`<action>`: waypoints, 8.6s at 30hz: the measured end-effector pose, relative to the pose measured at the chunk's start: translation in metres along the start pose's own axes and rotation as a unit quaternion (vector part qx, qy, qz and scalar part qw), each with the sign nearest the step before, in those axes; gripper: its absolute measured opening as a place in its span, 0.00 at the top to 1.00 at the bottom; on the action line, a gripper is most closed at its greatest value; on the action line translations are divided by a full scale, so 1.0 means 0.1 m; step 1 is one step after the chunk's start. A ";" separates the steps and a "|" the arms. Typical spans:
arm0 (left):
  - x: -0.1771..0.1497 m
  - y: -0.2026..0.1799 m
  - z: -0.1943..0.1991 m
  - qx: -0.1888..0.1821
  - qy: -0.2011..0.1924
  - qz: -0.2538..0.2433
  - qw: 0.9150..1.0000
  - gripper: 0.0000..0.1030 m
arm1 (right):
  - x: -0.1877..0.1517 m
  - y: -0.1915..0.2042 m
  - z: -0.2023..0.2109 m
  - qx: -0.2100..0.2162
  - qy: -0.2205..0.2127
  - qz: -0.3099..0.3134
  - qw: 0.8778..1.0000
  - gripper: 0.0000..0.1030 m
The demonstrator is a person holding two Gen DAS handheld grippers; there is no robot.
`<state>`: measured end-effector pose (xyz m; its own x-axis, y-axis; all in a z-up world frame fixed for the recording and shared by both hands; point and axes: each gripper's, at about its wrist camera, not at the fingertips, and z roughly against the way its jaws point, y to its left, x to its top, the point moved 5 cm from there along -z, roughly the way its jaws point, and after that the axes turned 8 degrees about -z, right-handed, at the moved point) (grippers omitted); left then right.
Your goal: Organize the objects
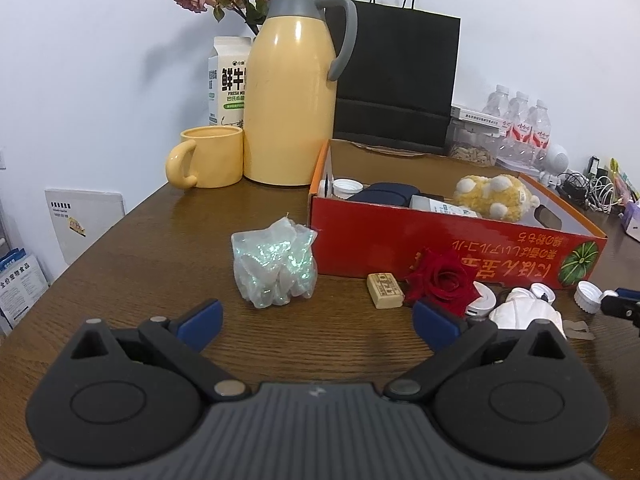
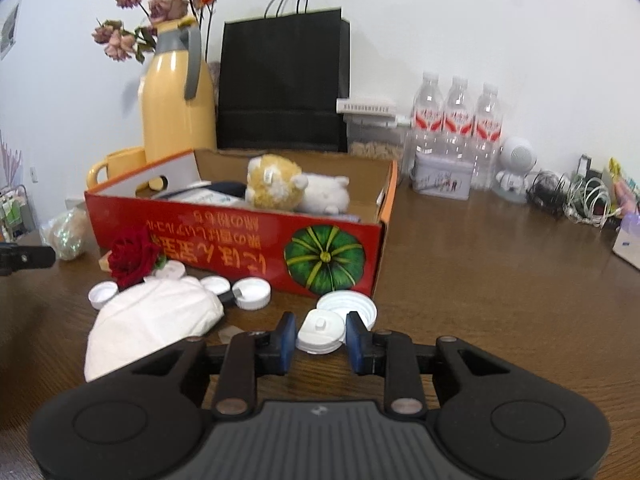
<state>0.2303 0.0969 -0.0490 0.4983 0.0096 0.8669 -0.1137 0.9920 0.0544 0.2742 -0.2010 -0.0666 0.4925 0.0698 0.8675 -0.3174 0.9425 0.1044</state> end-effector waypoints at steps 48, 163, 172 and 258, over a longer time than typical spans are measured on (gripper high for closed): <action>0.23 0.27 -0.28 0.078 -0.031 0.026 0.996 0.57 | 0.01 0.05 0.11 -0.009 -0.037 0.008 0.999 0.75; 0.06 -0.22 0.05 -0.020 -0.006 -0.025 0.999 0.00 | -0.08 0.30 -0.21 0.049 0.058 0.054 0.996 0.51; 0.04 -0.25 0.07 -0.024 -0.008 -0.030 0.999 0.00 | -0.07 0.40 -0.32 0.069 0.075 0.051 0.994 0.84; 1.14 -0.69 -0.37 -0.037 -0.103 -0.024 0.994 0.71 | 0.99 0.47 -0.18 0.057 -0.129 0.010 0.990 0.96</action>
<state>0.3264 0.0341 0.0280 0.3147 -0.0561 0.9475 -0.0269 0.9973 0.0679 0.3227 -0.1437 0.0152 0.2663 -0.0114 0.9638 -0.4209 0.8982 0.1269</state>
